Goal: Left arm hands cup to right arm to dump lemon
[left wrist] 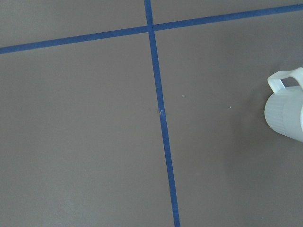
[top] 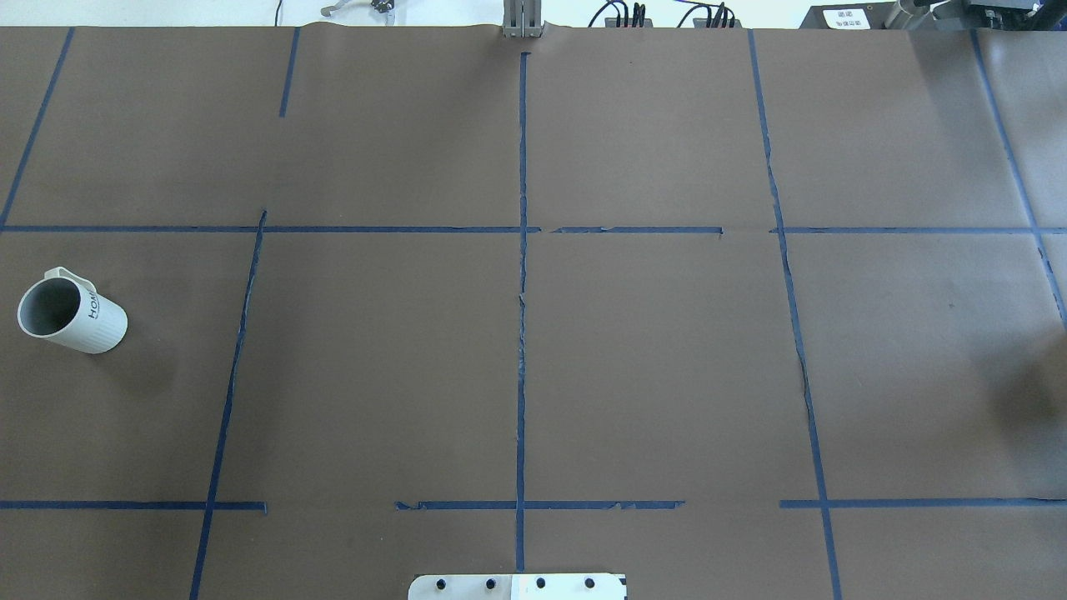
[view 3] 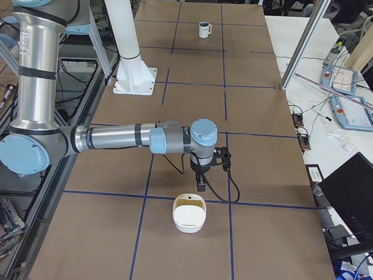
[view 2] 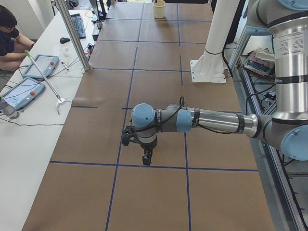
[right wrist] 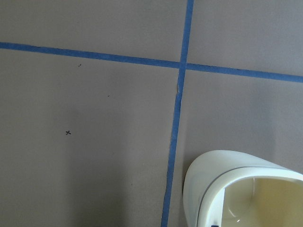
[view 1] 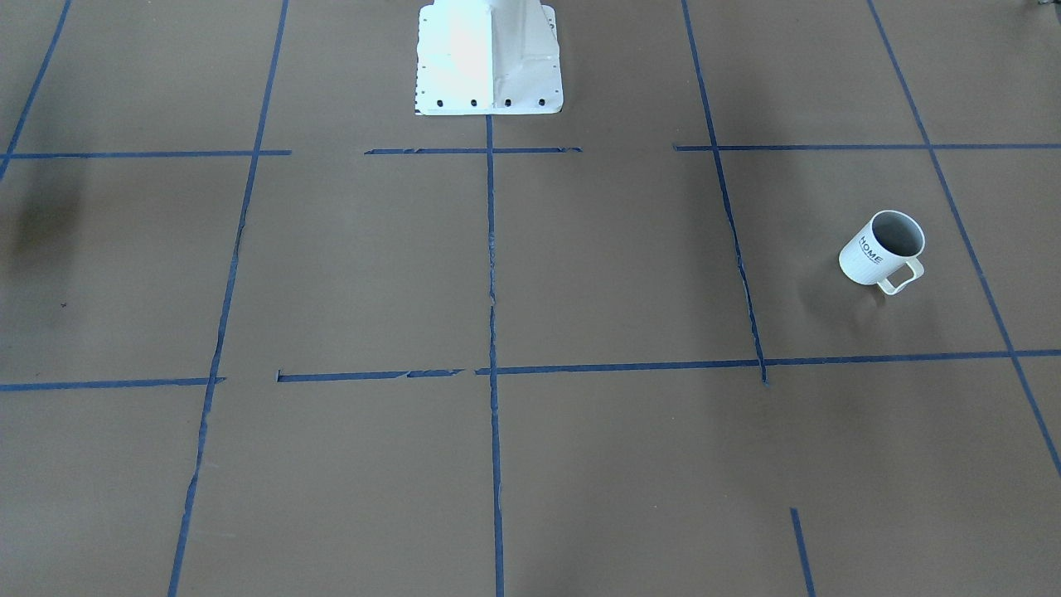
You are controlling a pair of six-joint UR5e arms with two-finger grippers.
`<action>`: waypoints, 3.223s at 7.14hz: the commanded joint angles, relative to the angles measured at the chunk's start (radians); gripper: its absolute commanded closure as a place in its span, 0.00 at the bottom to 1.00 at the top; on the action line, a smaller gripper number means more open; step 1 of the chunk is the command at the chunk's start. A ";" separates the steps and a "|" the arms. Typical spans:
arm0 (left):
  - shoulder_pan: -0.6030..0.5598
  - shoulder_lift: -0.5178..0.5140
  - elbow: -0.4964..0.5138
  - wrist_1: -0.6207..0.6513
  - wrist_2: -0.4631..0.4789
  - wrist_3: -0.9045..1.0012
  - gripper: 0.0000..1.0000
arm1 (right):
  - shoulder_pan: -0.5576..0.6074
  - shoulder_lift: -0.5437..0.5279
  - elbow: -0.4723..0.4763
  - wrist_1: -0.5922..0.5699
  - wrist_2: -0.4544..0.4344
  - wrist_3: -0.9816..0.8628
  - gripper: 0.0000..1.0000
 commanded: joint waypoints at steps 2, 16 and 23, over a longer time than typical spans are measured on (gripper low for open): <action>0.000 0.003 -0.005 0.002 0.002 0.000 0.00 | 0.000 0.002 0.000 0.000 -0.001 0.000 0.00; 0.417 -0.046 0.137 -0.696 0.108 -0.825 0.00 | 0.000 0.011 0.000 0.000 0.000 0.002 0.00; 0.482 -0.031 0.126 -0.686 0.082 -0.940 0.94 | 0.000 0.011 0.000 0.000 0.000 0.000 0.00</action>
